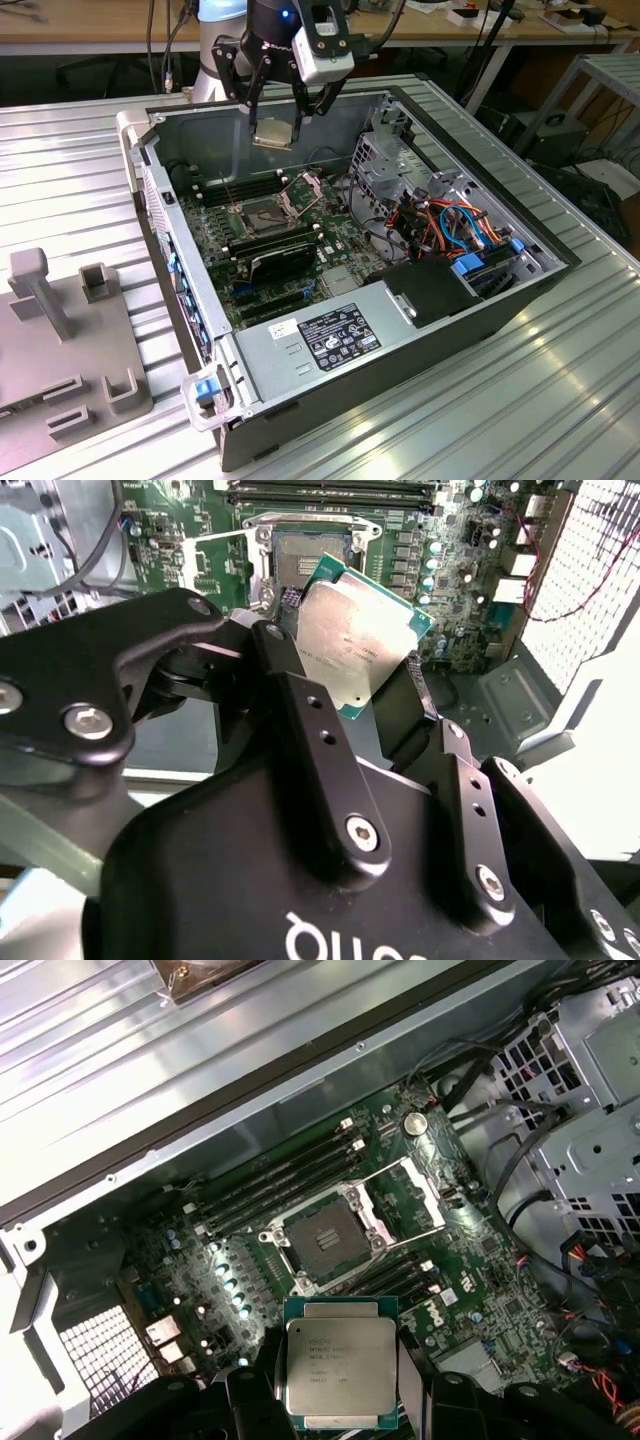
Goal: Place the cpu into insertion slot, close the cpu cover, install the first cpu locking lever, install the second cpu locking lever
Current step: 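Place the cpu into insertion slot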
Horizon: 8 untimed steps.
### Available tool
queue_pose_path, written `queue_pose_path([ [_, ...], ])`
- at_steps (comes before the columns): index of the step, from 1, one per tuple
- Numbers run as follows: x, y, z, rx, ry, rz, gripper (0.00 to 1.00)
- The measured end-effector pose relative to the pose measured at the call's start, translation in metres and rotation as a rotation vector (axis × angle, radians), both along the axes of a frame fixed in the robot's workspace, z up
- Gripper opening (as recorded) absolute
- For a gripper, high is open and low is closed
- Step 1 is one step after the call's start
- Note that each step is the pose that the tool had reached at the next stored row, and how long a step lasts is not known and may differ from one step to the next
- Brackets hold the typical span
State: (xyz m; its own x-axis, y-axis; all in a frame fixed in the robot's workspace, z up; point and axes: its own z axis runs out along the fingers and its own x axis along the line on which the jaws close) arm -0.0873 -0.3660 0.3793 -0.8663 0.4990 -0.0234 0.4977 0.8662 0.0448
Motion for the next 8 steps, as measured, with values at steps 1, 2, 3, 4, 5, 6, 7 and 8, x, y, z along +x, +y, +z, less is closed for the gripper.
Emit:
queue_pose_path([
  [1, 0.0000, 0.0000, -0.0001, -0.0001, 0.0001, -0.019, 0.55],
  [2, 0.0000, 0.0000, -0.0003, -0.0001, 0.0000, -0.035, 0.55],
  [3, 0.0000, 0.0000, -0.0004, 0.0000, 0.0000, -0.046, 0.55],
  [4, 0.0000, 0.0000, -0.0006, 0.0000, 0.0000, -0.066, 0.55],
  [5, 0.0000, 0.0000, -0.0009, 0.0000, 0.0000, -0.089, 0.55],
  [6, 0.0000, 0.0000, -0.0010, 0.0000, 0.0001, -0.103, 0.55],
  [7, 0.0000, 0.0000, -0.0012, 0.0000, 0.0000, -0.114, 0.55],
  [8, 0.0000, 0.0000, -0.0014, 0.0000, 0.0000, -0.135, 0.55],
])
